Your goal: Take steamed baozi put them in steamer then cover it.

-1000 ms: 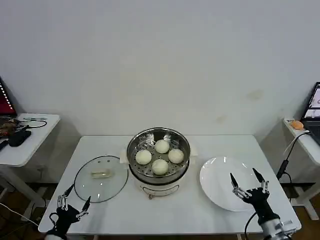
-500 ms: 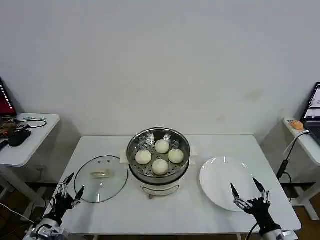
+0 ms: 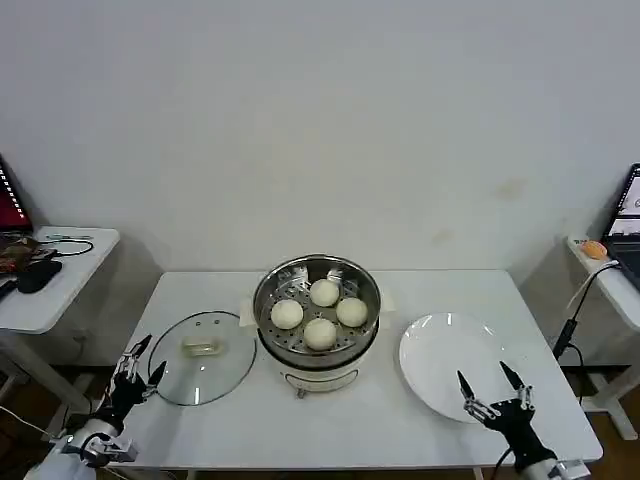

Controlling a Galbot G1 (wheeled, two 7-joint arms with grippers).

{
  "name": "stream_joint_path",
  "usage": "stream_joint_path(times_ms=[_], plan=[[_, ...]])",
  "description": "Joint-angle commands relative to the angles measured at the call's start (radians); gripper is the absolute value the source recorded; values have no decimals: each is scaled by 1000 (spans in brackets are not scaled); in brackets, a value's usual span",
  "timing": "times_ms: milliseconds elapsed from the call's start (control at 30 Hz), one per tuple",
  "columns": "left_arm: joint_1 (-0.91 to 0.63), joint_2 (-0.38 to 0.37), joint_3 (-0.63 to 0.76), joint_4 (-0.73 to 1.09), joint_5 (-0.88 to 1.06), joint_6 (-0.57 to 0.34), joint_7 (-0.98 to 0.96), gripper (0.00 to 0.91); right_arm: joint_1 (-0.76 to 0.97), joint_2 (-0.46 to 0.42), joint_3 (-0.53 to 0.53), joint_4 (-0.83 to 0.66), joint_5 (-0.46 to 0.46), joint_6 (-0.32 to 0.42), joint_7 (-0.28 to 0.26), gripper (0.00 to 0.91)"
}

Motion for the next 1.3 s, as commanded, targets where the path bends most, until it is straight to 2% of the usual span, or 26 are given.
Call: stream_joint_path(times_ms=[33, 367, 700, 1300], plan=[[-44, 10, 23, 43, 33, -13, -5, 907, 13, 3, -3, -31, 8, -7, -6, 907], [-51, 7, 71, 41, 35, -7, 7, 907, 13, 5, 4, -49, -4, 4, -4, 907], [-127, -19, 152, 48, 74, 100, 24, 907, 13, 8, 6, -58, -24, 14, -6, 907], [-202, -72, 181, 95, 90, 153, 35, 907, 1, 20, 4, -69, -66, 34, -23, 907]])
